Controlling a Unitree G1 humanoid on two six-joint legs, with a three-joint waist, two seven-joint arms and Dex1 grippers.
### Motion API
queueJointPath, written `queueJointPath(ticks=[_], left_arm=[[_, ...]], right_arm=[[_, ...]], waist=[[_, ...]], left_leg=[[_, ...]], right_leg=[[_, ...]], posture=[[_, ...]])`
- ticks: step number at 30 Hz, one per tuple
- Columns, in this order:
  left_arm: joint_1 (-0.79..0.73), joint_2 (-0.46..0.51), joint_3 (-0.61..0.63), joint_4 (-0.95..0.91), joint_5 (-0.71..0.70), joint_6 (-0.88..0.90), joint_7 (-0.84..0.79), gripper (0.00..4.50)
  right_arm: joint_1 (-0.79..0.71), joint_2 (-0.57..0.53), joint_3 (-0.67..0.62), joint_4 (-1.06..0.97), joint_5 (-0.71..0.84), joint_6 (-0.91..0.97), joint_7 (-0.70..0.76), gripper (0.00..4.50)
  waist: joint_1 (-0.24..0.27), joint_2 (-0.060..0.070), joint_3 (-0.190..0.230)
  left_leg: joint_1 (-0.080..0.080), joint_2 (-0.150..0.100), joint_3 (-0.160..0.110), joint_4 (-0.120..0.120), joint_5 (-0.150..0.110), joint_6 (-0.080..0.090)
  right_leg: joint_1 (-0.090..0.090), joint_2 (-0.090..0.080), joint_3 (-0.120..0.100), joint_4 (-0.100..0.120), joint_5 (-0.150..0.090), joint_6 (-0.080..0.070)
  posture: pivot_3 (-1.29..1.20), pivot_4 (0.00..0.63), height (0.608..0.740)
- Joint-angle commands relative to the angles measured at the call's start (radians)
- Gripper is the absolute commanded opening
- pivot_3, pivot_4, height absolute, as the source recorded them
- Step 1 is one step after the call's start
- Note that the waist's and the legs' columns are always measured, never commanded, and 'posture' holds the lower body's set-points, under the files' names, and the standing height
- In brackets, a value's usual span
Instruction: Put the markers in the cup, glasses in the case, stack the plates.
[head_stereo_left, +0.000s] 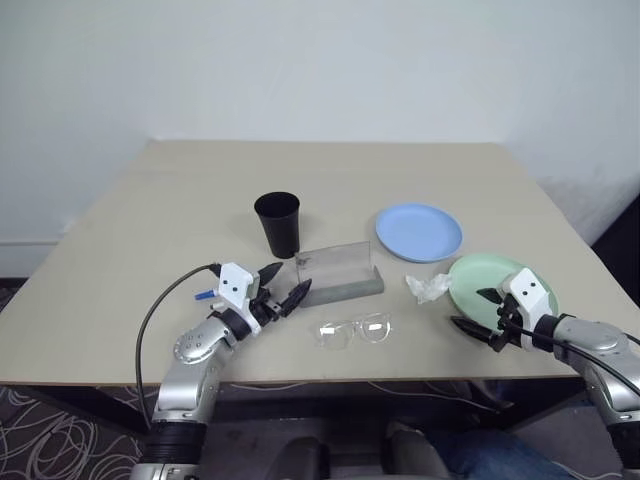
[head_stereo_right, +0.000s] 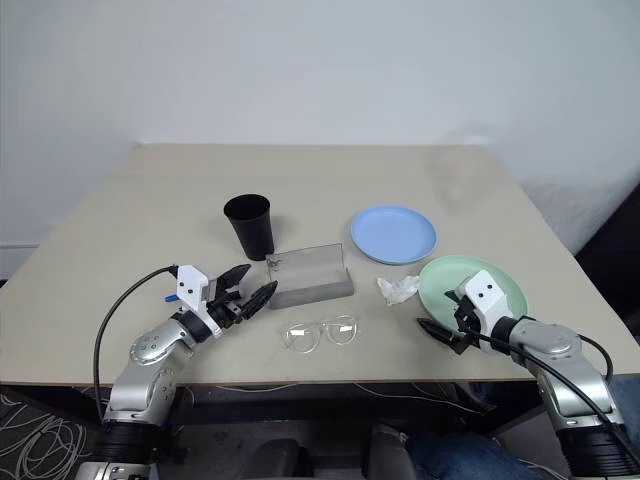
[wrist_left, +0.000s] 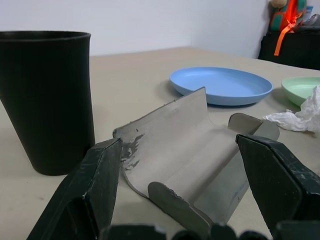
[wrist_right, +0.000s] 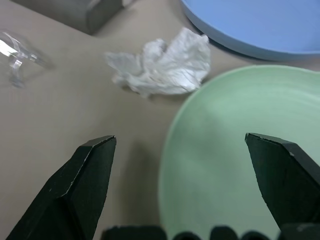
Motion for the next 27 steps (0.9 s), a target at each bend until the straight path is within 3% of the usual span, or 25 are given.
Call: queueJointPath(ticks=[1, 18, 21, 27], left_arm=[[-0.031, -0.001, -0.002, -0.014, 0.006, -0.025, -0.004, 3.83], [-0.024, -0.009, -0.004, -0.011, 0.008, -0.036, 0.007, 3.83], [-0.023, -0.009, -0.004, -0.012, 0.008, -0.036, 0.01, 3.87], [-0.019, -0.007, -0.003, -0.013, 0.008, -0.038, 0.012, 3.87]], right_arm=[[-0.009, 0.001, 0.001, -0.028, -0.036, -0.023, -0.032, 4.5], [-0.094, 0.059, 0.118, -0.046, -0.202, 0.061, -0.164, 4.5], [-0.108, 0.059, 0.121, -0.048, -0.214, 0.09, -0.175, 3.93], [-0.111, 0.052, 0.121, -0.059, -0.231, 0.131, -0.185, 1.82]], waist=[[0.0, 0.0, 0.0], [0.0, -0.001, 0.0], [0.0, -0.001, 0.0], [0.0, -0.001, 0.0]], left_leg=[[0.0, 0.0, 0.0, 0.0, 0.0, 0.001], [0.0, 0.0, 0.0, 0.0, 0.001, 0.001], [0.0, 0.0, 0.0, 0.0, 0.001, 0.001], [-0.001, 0.0, 0.0, 0.0, 0.001, 0.001]], right_leg=[[0.0, 0.0, 0.0, 0.0, 0.0, 0.0], [0.0, 0.0, 0.0, 0.0, 0.0, 0.0], [0.0, 0.0, 0.0, 0.0, 0.0, 0.0], [-0.001, 0.0, 0.0, 0.0, 0.0, 0.0]], posture=[[0.0, 0.0, 0.721], [0.0, 0.0, 0.721], [0.0, 0.0, 0.721], [0.0, 0.0, 0.721]])
